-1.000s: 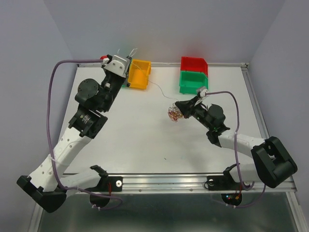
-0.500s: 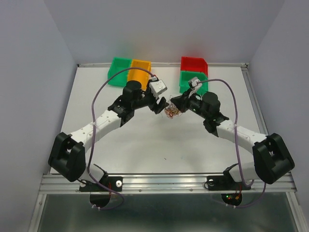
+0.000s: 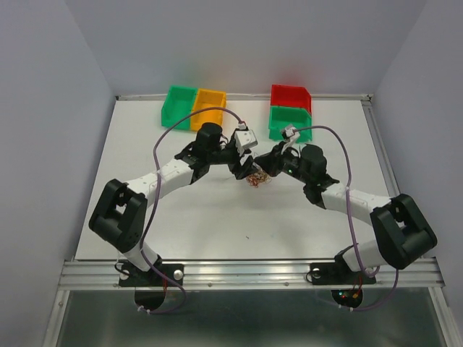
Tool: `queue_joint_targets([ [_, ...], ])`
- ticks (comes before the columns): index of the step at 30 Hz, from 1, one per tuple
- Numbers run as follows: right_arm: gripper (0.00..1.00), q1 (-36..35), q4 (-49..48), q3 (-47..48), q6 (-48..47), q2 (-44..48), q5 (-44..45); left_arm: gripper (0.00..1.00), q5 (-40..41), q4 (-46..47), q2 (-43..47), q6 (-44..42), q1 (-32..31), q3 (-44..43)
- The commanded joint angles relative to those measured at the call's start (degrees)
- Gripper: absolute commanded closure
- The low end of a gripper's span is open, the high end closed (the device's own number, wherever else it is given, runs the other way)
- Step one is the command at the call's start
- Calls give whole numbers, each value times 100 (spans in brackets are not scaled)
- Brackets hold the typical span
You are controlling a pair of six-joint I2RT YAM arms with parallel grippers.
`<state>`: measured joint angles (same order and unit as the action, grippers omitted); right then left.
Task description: Untangle the cables
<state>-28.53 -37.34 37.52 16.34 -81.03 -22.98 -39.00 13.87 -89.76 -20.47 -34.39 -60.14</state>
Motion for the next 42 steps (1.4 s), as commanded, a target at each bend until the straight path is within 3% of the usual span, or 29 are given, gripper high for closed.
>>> queue_joint_targets([
  [1,84,23,-616,-183,212,316,-163,16,-81,168,-112,-133,38,-226],
  [3,79,23,-625,-288,203,404,-66,16,-72,160,-200,-229,64,-226],
  [6,45,32,-616,-447,238,597,607,14,190,64,-218,-379,64,-209],
  [8,34,32,-608,-517,308,694,856,13,296,63,-131,-422,55,-156],
  [10,29,23,-494,-631,309,755,1014,13,367,55,-77,-475,55,-121],
  [14,28,32,181,-729,326,975,1199,14,332,-410,-191,-642,55,-383],
  [18,28,32,2068,-421,124,931,1656,18,314,-1113,-358,-1115,-50,-507],
  [25,27,23,2459,-737,220,1651,1481,20,305,-1799,-472,-1661,-515,-420],
  [29,27,15,2828,-869,475,2038,2007,19,490,-1862,-771,-1917,-902,-341],
  [36,27,15,2891,-860,502,1951,2157,17,569,-1651,-1210,-1777,-1008,-411],
  [39,27,23,2891,-807,476,1828,2228,44,946,-1413,-1517,-1505,-1043,-524],
  [40,27,23,2891,-799,476,1845,2237,67,1173,-1291,-1597,-1460,-1035,-569],
  [42,30,23,2891,-834,467,1916,2245,89,1220,-1246,-1659,-1425,-973,-631],
])
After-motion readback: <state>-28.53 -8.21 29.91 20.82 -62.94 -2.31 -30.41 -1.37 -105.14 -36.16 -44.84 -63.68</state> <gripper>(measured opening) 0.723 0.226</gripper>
